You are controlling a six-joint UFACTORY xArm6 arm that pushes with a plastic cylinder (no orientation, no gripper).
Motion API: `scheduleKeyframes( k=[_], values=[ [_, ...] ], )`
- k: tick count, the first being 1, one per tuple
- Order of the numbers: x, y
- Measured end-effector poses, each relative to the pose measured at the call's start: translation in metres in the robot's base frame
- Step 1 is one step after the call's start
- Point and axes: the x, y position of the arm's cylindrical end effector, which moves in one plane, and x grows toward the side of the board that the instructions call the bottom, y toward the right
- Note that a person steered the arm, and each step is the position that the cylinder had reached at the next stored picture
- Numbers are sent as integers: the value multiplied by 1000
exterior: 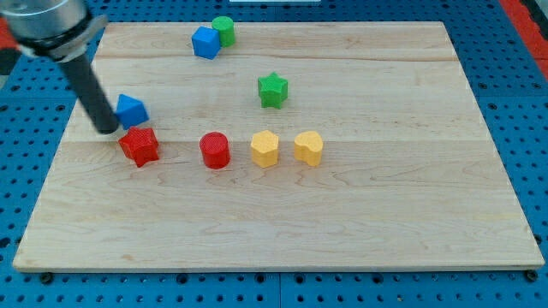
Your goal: Push blue triangle into blue cube
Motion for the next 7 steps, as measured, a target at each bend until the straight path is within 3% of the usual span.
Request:
scheduleKeyframes(
  k=[1,3,5,6,7],
  values=[
    [-41,24],
    [-55,91],
    [-102,97],
    [-88,109],
    [-97,67]
  ],
)
